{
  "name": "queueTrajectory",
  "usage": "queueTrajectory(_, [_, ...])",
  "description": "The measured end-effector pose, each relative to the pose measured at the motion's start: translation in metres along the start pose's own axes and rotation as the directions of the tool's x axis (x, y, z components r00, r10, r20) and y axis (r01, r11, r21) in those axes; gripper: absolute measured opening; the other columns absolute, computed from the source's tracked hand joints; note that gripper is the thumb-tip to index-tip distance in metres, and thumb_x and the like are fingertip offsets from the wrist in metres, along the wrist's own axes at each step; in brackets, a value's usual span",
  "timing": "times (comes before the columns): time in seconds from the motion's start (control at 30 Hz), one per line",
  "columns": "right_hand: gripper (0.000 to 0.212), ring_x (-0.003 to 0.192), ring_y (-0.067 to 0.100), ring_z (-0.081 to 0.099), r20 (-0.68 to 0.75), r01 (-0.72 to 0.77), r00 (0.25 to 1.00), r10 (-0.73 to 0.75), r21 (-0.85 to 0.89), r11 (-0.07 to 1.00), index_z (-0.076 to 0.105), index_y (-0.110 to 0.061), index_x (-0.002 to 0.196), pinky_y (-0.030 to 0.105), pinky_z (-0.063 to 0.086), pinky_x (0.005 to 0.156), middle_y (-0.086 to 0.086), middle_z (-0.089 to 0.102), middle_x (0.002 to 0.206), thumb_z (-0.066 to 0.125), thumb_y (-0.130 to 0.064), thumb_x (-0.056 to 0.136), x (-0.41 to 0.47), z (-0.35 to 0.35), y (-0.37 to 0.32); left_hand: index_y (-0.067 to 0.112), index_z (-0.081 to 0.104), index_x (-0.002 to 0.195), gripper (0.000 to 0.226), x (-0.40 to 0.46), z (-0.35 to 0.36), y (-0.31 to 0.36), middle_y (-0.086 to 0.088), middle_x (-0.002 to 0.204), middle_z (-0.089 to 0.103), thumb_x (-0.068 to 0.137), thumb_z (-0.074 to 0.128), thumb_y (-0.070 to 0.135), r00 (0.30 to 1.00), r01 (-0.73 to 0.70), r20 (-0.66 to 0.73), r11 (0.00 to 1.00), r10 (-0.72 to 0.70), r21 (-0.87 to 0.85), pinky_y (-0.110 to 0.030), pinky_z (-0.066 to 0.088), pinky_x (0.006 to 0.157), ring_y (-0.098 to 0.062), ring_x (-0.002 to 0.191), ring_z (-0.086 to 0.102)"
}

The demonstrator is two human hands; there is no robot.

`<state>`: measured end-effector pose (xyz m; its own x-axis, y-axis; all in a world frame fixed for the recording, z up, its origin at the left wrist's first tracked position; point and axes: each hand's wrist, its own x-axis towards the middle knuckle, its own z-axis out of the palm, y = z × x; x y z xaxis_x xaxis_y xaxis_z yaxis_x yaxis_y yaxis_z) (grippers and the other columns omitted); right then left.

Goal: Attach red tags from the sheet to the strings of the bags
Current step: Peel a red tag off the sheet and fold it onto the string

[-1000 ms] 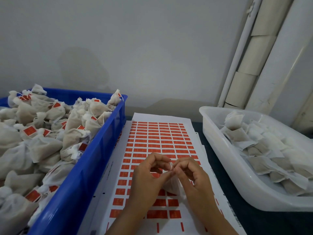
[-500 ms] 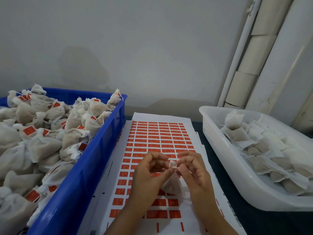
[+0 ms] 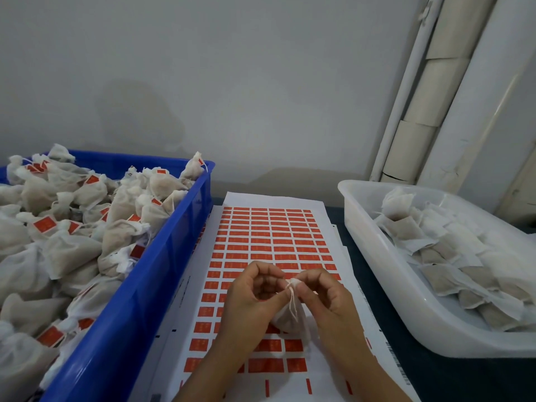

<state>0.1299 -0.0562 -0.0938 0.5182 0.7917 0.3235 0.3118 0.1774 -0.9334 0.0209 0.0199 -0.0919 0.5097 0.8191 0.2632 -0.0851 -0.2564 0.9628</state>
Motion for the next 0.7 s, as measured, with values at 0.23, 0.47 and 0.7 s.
queueTrajectory(0.23, [0.025, 0.086, 0.007, 0.061, 0.042, 0.045, 0.998, -0.043, -0.045, 0.998, 0.057, -0.020, 0.090, 0.019, 0.051, 0.080, -0.014, 0.063, 0.082, 0.047, -0.040, 0.079, -0.0018, 0.0033, 0.0003, 0.022, 0.065, 0.083, 0.021, -0.0018, 0.0016, 0.0002, 0.012, 0.075, 0.068, 0.073, 0.074, 0.006, 0.996, -0.040, -0.080, 0.999, 0.042, 0.020, -0.013, 0.052, 0.066, -0.006, 0.077, 0.066])
queueTrajectory(0.47, [0.014, 0.092, 0.006, 0.057, 0.062, 0.144, 0.989, -0.136, -0.165, 0.976, 0.059, -0.024, 0.086, 0.014, 0.047, 0.082, -0.020, 0.059, 0.089, 0.049, -0.034, 0.082, -0.0024, 0.0040, -0.0032, 0.032, 0.064, 0.082, 0.018, -0.0052, 0.0026, 0.0008, 0.020, 0.076, 0.067, 0.076, 0.072, 0.017, 0.984, -0.123, -0.115, 0.983, 0.139, 0.139, -0.009, 0.051, 0.065, 0.001, 0.078, 0.064])
queueTrajectory(0.7, [0.018, 0.084, 0.010, 0.059, 0.058, 0.148, 0.988, -0.142, -0.124, 0.981, 0.062, -0.021, 0.079, 0.020, 0.049, 0.079, -0.009, 0.063, 0.083, 0.048, -0.031, 0.083, -0.0024, -0.0013, -0.0082, 0.028, 0.064, 0.081, 0.019, -0.0024, 0.0000, -0.0011, 0.017, 0.077, 0.067, 0.079, 0.070, 0.010, 0.984, -0.157, -0.064, 0.978, 0.167, 0.139, -0.014, 0.053, 0.068, -0.005, 0.077, 0.065])
